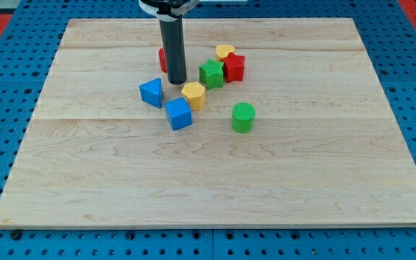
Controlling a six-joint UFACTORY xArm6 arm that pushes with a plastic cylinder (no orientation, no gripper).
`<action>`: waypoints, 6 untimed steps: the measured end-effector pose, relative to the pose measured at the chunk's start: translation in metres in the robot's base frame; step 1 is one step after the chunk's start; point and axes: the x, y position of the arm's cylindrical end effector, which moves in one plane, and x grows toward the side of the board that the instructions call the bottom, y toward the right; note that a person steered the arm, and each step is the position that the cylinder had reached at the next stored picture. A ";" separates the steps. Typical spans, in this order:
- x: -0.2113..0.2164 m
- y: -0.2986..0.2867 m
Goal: Push the yellow hexagon towards the green circle
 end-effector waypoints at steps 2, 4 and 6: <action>0.037 -0.049; 0.039 0.033; 0.074 0.036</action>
